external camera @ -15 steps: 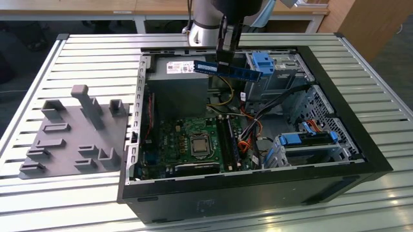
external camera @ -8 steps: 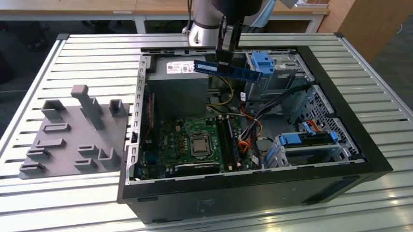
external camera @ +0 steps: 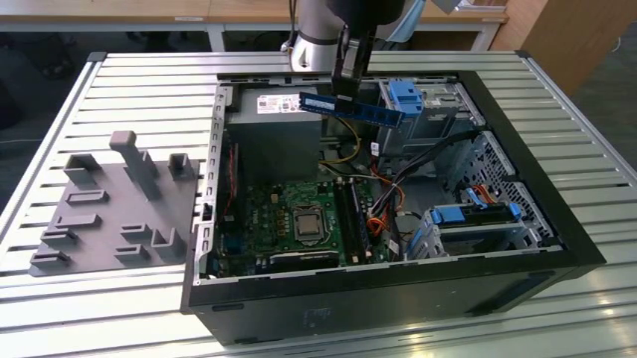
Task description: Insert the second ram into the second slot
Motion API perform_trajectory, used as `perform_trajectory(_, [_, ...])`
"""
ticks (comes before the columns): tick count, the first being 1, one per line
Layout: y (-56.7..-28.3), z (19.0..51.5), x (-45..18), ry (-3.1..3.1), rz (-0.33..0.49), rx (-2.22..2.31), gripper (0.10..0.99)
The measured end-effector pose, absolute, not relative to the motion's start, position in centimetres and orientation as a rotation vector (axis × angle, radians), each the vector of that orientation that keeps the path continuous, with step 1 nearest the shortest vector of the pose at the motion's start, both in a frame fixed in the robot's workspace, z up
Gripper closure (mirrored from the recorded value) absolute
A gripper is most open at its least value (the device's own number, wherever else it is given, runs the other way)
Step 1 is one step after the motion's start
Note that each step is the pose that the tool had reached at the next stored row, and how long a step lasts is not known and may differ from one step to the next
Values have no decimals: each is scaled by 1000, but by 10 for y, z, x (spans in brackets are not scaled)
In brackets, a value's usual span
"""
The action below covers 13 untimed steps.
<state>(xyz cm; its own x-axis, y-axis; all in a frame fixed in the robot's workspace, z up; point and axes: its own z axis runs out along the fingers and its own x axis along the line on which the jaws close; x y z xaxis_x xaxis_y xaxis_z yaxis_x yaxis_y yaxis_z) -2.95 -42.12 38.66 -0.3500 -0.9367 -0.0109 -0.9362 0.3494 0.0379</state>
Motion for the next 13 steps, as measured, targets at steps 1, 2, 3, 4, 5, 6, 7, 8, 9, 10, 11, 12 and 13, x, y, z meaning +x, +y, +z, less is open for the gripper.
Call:
perform_trajectory(1, [-421,387,-30,-2571,-58,1782,949])
perform_trajectory(2, [-421,387,-30,-2573,-58,1780,949])
perform_trajectory(3, [-421,387,-30,-2574,-58,1778,949])
perform_trajectory(4, [-421,387,-29,-2576,-58,1776,949])
perform_trajectory(5, [-421,387,-29,-2577,-58,1774,949])
perform_trajectory(6, [-421,387,-30,-2578,-58,1772,949])
perform_trajectory(7, [-421,387,-30,-2579,-59,1770,949])
perform_trajectory(8, [-421,387,-30,-2581,-58,1768,949])
perform_trajectory(9, [-421,387,-29,-2582,-59,1767,949])
perform_trajectory(10, [-421,387,-29,-2583,-59,1765,949])
perform_trajectory(11, [-421,387,-29,-2585,-59,1763,949])
perform_trajectory(12, [-421,387,-30,-2586,-59,1761,949])
perform_trajectory(13, [-421,387,-29,-2587,-59,1759,949])
